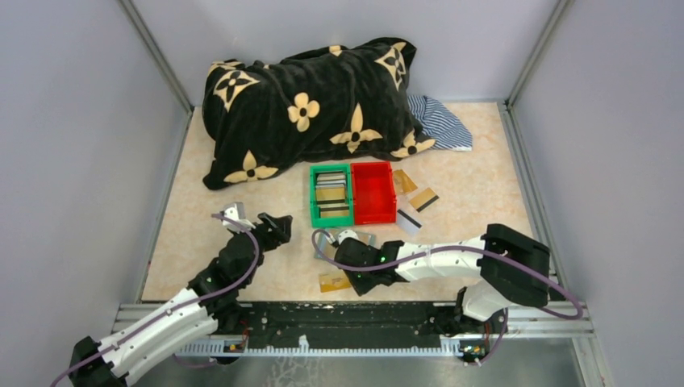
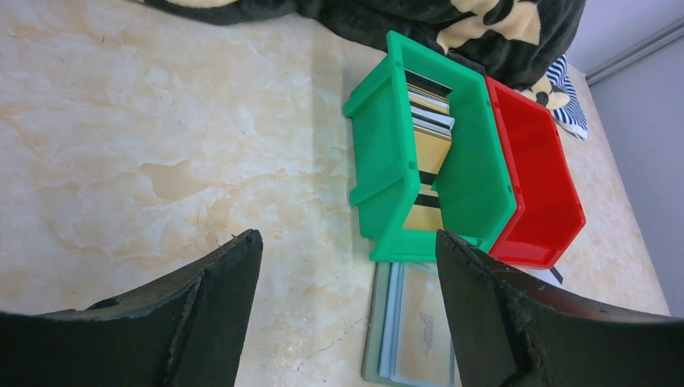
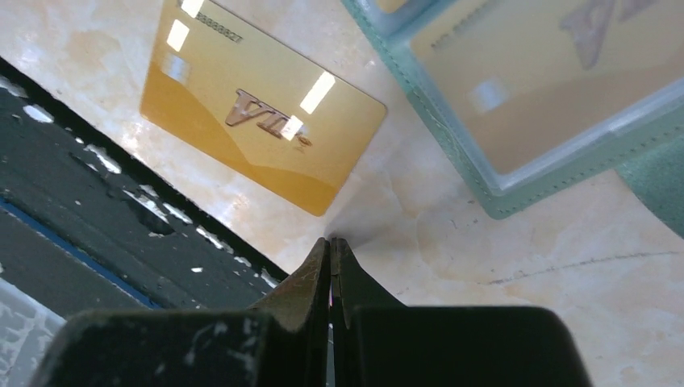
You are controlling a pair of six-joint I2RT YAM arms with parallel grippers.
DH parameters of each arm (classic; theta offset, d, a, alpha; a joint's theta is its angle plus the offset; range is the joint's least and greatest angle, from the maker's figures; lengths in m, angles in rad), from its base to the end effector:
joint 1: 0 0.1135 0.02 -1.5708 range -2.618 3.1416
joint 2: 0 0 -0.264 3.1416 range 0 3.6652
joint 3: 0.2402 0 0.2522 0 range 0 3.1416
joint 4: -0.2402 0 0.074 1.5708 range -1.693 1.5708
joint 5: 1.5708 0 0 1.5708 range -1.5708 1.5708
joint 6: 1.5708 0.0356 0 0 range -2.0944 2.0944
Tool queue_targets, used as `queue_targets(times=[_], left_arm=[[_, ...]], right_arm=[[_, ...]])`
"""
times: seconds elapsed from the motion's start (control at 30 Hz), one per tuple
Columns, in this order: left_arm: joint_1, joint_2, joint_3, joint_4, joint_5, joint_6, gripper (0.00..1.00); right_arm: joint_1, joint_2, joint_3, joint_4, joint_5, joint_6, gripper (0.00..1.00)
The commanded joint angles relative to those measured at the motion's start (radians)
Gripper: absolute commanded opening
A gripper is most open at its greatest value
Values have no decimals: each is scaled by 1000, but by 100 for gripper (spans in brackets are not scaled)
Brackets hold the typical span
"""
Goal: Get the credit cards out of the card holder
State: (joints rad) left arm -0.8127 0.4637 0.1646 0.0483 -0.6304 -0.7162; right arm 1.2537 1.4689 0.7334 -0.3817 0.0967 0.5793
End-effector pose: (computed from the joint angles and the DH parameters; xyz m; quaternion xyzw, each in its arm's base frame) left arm 0.1082 -0.0837 0.1912 -0.1536 0.7594 -0.2267 0.5902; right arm 0.0853 0.2488 0.1579 -0.3117 0.9220 0.1495 0.1741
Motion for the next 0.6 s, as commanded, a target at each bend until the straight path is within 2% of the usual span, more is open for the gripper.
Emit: queue_targets(times=[0.0, 0.3, 0.57], left_arm=[[3, 11, 46, 23, 5, 19, 85], [4, -79, 61, -45, -29, 39, 86], [3, -93, 70, -75, -39, 43, 86]], right_arm=[[0, 48, 32, 77, -53, -21, 0], [6, 196, 142, 126, -73, -83, 0], [-38, 322, 228, 177, -124, -150, 0]])
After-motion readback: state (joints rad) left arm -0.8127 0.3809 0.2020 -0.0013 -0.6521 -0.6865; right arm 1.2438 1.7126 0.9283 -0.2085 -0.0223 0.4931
